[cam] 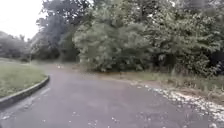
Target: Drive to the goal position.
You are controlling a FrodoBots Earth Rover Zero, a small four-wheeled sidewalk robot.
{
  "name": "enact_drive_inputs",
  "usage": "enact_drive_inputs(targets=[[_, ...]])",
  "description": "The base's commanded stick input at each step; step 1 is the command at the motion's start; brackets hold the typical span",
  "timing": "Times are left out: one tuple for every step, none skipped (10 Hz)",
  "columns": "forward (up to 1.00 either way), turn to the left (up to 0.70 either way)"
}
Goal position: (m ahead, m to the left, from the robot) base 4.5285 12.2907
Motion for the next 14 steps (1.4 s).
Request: enact_drive_inputs(targets=[[0.70, 0.00], [0.70, 0.00], [0.70, 0.00], [0.70, 0.00], [0.70, 0.00], [0.70, 0.00], [0.70, 0.00], [0.70, 0.00], [0.70, 0.00], [0.70, 0.00], [0.70, 0.00], [0.70, 0.00], [0.70, 0.27], [0.70, 0.27]])
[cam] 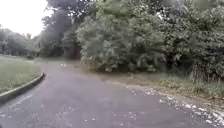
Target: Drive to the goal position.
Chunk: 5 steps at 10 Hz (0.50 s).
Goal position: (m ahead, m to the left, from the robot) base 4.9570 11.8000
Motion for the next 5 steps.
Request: enact_drive_inputs(targets=[[0.70, 0.27], [0.70, 0.27], [0.70, 0.27], [0.70, 0.27], [0.70, 0.27]])
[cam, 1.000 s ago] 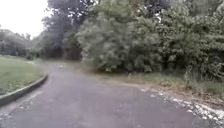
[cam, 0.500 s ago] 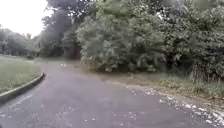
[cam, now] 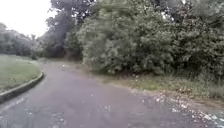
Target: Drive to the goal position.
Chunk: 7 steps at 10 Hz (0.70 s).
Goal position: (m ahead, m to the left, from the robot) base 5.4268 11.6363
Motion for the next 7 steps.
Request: enact_drive_inputs(targets=[[0.70, 0.27], [0.70, 0.27], [0.70, 0.27], [0.70, 0.27], [0.70, 0.27], [0.70, 0.27], [0.70, 0.27]])
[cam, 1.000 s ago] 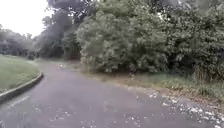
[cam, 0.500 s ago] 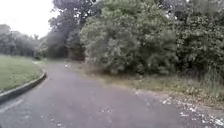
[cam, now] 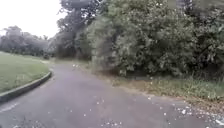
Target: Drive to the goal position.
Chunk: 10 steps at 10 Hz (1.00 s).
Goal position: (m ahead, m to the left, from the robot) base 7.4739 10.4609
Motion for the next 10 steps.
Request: enact_drive_inputs(targets=[[0.70, 0.27], [0.70, 0.27], [0.70, 0.09], [0.70, 0.21], [0.70, 0.27], [0.70, 0.27], [0.00, 0.00], [0.00, 0.00], [0.00, 0.00], [0.00, 0.00]])
